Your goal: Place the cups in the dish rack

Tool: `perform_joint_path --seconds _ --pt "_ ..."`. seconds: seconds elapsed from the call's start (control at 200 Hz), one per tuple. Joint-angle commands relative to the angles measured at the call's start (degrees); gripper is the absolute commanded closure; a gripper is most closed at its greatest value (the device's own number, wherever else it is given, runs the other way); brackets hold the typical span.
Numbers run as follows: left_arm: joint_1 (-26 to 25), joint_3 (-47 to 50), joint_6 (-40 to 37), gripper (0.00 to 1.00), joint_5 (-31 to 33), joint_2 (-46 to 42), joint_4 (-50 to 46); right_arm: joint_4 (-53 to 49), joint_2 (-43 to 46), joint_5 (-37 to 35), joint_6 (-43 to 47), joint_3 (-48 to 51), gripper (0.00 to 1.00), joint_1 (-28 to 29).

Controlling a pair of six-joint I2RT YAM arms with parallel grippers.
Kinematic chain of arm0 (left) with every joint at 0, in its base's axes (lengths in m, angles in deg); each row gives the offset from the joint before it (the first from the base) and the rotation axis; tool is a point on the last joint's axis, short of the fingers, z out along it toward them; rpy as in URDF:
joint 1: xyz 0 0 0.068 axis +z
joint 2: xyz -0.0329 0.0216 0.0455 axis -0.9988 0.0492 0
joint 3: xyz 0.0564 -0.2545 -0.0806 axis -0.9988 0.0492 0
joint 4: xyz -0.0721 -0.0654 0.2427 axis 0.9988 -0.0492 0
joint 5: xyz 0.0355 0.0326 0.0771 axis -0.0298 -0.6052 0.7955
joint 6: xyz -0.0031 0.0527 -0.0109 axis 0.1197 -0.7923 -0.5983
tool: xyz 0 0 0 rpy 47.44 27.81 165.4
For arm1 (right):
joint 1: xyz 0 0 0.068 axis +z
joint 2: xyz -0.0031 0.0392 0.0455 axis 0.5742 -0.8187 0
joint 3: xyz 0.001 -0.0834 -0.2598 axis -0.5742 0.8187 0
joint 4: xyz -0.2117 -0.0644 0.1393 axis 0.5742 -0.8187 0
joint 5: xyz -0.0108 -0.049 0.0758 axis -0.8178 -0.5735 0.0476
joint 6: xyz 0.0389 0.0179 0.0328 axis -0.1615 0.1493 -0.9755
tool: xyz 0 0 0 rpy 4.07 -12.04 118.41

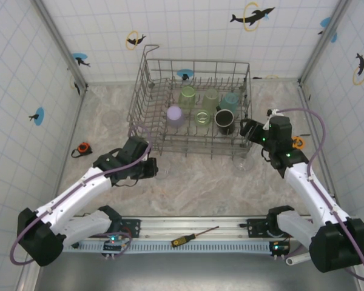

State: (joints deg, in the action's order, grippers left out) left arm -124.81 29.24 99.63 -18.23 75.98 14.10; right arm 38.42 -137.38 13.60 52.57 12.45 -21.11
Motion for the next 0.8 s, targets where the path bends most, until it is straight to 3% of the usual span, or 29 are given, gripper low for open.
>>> perform_joint_path --seconds 0.0,0.305,0.54,0.796 --pt "-0.3 -3.4 -1.3 1.0 -1.4 0.2 -1.5 2.1 -0.4 -0.2 -0.7 -1.1 0.0 0.7" --pt "-0.3 -10.4 -1.9 1.0 -6.6 2.7 -2.0 3.1 -1.9 2.1 -1.6 -1.6 0.0 1.4" --pt "-0.3 -21.3 -3.8 1.0 -9.7 7.3 -4.3 3.2 -3.4 3.2 -2.2 -2.4 0.0 1.8" --pt "-0.3 -31.9 -5.8 1.0 -8.5 13.3 -7.3 2.9 -4.2 3.6 -2.2 -3.5 0.0 2.3"
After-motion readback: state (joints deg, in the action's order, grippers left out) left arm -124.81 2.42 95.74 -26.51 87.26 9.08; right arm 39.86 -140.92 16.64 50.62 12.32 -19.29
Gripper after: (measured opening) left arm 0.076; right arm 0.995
